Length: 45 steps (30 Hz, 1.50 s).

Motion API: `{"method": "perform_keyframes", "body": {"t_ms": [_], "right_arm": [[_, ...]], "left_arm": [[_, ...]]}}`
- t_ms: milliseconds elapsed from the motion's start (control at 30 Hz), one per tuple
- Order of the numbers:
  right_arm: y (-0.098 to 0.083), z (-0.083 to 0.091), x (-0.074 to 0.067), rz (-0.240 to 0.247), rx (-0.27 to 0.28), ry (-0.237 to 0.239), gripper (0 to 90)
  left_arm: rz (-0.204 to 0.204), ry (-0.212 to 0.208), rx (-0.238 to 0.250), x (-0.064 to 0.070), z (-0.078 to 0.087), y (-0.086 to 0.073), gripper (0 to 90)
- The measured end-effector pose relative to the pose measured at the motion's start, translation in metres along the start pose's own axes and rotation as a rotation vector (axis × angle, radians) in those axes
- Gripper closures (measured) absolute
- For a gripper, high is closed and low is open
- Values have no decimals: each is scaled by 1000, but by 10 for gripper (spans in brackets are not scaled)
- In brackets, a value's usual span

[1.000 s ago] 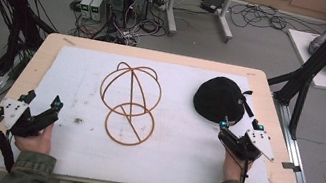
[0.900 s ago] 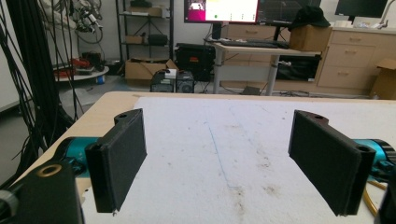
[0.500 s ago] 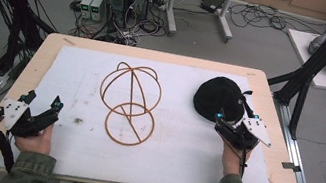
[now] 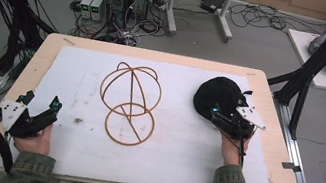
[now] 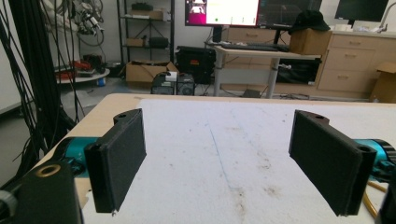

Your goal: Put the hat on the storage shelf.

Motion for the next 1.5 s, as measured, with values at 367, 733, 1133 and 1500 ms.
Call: {"method": "perform_keyframes", "body": {"t_ms": [367,733,1133,1500], "right_arm": [[-3,-19,7,-26,-56,-22,65],[-9,-28,7,1,-89,-36,156],[-10,-36,6,18,-124,-75,239],[-12,-38,0,17,-144,-52,704]], "left_arm": [[6,-11,-6,1,-1,-1,189],[5,-19,-3,4,-4,0,189],[10,-35,-7,7,-8,-1,189],[17,-37,-8,5,-8,-2,189]]}}
Point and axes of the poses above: each handheld gripper's, and its own axes: z roughly backward along the jaws, y roughly out of its top, x roughly to its right, the point moved 7 cm from there along -z, roughly forward along the jaws, and after that the axes turned 3 degrees about -y, right-handed, at the moved point
